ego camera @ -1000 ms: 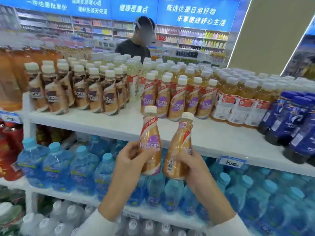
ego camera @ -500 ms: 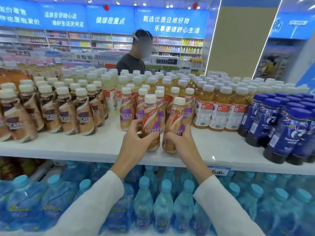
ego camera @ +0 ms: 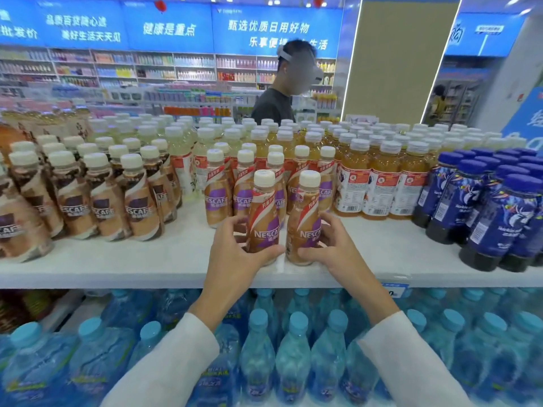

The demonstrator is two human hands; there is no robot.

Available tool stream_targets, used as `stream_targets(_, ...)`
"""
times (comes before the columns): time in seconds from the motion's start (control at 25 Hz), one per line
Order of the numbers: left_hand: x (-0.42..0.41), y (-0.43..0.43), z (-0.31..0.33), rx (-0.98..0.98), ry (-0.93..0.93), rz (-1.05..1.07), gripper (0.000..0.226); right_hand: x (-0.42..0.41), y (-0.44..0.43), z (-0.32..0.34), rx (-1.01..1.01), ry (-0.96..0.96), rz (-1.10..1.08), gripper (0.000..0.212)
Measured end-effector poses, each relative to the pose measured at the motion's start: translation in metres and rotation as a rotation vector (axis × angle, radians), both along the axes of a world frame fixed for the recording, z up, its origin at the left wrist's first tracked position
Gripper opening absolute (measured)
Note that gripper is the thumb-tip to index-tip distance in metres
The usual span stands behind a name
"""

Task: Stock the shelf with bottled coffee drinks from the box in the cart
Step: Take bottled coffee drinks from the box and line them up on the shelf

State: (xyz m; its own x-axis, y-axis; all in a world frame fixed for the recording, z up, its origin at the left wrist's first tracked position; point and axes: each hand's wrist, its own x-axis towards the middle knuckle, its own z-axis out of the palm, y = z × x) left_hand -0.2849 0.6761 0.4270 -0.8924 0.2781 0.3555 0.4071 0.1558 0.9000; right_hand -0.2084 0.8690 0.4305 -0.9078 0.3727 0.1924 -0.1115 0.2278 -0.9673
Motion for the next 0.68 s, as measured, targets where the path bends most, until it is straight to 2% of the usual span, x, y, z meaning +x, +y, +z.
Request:
stream_targets(0.16, -0.007, -0.003, -0.004, 0.004, -0.028, -0.03, 0.067, 0.005, -0.003, -0.006, 0.107, 0.029, -0.096, 0.067)
stream_targets(0.36, -0.012, -0.007, -0.002, -0.062, -0.055, -0.17, 0.049, 0.007, -0.017, 0.002, 0.25, -0.035, -0.206, 0.08)
stream_targets(0.48, -0.007, -0.007, 0.0, -0.02, -0.049, -0.145, 0.051, 0.014, -0.021, 0.0, 0.254, -0.015, -0.193, 0.082)
stream_targets(0.68, 0.003, 0.003, 0.002, 0.011, -0.018, -0.008, 0.058, 0.018, -0.024, -0.005, 0.25, 0.03, -0.27, 0.059)
